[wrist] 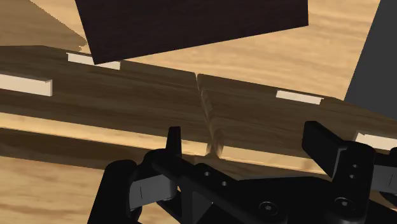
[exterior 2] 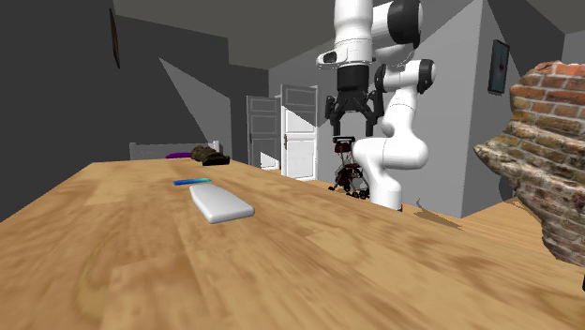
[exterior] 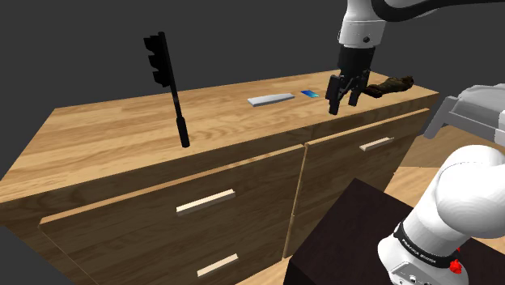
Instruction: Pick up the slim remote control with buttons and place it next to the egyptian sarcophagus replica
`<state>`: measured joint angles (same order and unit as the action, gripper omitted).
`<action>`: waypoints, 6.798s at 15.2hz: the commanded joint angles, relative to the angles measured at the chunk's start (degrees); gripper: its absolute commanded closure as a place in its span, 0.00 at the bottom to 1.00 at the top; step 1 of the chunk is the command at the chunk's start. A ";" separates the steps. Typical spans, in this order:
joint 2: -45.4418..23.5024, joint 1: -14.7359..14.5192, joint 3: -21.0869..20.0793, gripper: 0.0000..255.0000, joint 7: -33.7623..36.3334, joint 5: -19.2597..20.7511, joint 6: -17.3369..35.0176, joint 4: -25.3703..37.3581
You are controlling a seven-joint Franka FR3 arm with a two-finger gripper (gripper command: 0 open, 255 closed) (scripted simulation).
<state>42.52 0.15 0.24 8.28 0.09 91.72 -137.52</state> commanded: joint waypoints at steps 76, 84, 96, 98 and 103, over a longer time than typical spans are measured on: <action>-62.42 -5.15 19.00 1.00 -91.52 -7.03 0.53 63.73; -60.35 -3.98 19.78 1.00 -93.28 -6.59 -2.58 64.79; -46.25 1.16 24.99 1.00 -104.67 -2.08 2.18 46.50; -44.76 2.24 26.05 1.00 -106.80 -1.46 2.49 44.80; -42.05 5.14 28.94 1.00 -112.51 -0.18 2.94 41.90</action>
<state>-0.32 4.82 28.71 -103.20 -0.47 94.77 -95.05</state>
